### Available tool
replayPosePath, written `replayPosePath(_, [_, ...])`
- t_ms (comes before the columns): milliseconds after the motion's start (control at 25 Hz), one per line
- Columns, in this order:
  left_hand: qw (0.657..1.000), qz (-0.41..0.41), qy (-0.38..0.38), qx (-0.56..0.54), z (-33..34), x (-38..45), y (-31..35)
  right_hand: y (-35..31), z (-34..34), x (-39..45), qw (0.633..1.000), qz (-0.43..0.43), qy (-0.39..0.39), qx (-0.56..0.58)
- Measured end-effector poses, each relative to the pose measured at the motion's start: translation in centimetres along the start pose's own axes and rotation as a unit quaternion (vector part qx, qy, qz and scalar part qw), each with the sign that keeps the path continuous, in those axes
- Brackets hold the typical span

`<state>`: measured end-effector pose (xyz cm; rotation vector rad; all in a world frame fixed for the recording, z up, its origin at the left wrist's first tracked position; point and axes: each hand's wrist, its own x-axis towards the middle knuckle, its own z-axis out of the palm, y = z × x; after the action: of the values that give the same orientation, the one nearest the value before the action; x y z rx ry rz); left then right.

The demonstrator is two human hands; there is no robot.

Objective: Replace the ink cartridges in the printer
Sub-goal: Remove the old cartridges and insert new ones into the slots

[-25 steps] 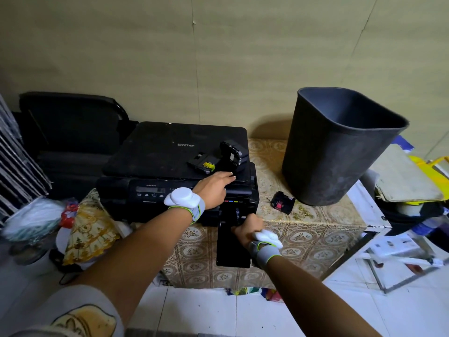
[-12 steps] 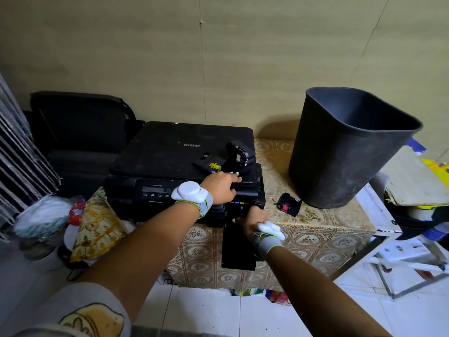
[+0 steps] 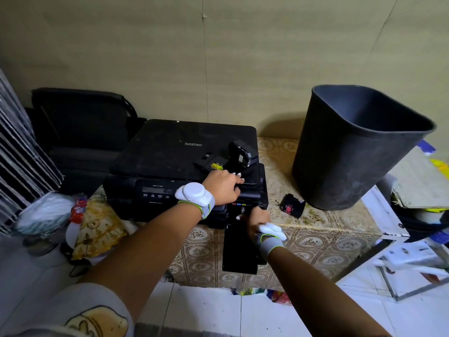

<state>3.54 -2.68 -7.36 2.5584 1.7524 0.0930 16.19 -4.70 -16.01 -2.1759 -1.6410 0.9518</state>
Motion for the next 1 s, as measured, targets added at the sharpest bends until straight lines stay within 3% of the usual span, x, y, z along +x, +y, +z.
replayPosePath(360, [0.999,-0.006,0.025,0.028,0.6,0.6,0.2,-0.7,-0.3,0.3,0.996,-0.019,-0.025,-0.086])
replayPosePath(800, [0.999,-0.04,-0.02,-0.006,-0.1,0.4,0.6,-0.8,-0.9,-1.2,0.988,-0.038,-0.027,-0.144])
replayPosePath(1000, [0.997,-0.08,0.024,-0.003,0.2,0.6,1.5,-0.7,-0.5,-1.2,0.99,-0.031,-0.03,-0.137])
